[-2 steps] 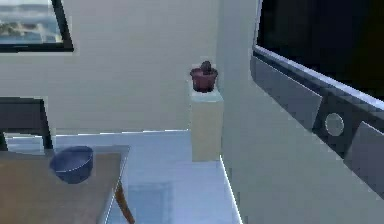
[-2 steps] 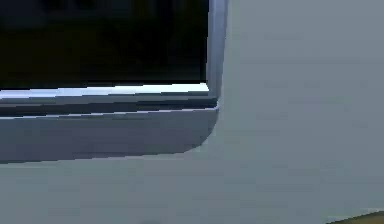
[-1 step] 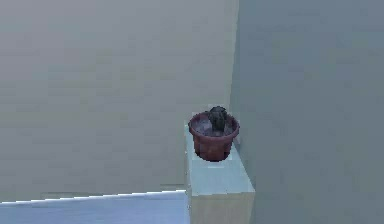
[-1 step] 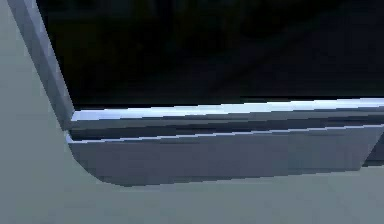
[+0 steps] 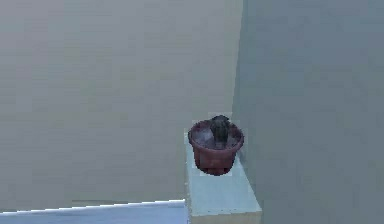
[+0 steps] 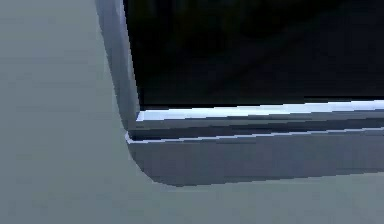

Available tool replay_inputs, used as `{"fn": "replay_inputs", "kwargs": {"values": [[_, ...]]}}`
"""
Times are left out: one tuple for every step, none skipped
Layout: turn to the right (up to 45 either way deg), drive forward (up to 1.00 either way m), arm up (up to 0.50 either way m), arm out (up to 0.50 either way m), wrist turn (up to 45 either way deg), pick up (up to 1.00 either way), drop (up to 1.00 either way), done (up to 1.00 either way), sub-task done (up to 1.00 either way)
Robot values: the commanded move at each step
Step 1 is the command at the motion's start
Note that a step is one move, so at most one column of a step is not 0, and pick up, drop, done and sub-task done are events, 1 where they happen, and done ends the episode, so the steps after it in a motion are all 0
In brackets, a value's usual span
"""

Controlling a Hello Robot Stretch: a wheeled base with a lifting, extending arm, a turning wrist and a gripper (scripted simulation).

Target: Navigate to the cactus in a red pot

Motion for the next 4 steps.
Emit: {"fn": "replay_inputs", "kwargs": {"values": [[-45.0,0.0,0.0,0.0,0.0,0.0,0.0,0.0,0.0],[-9.0,0.0,0.0,0.0,0.0,0.0,0.0,0.0,0.0],[0.0,0.2,0.0,0.0,0.0,0.0,0.0,0.0,0.0],[45.0,0.0,0.0,0.0,0.0,0.0,0.0,0.0,0.0]]}}
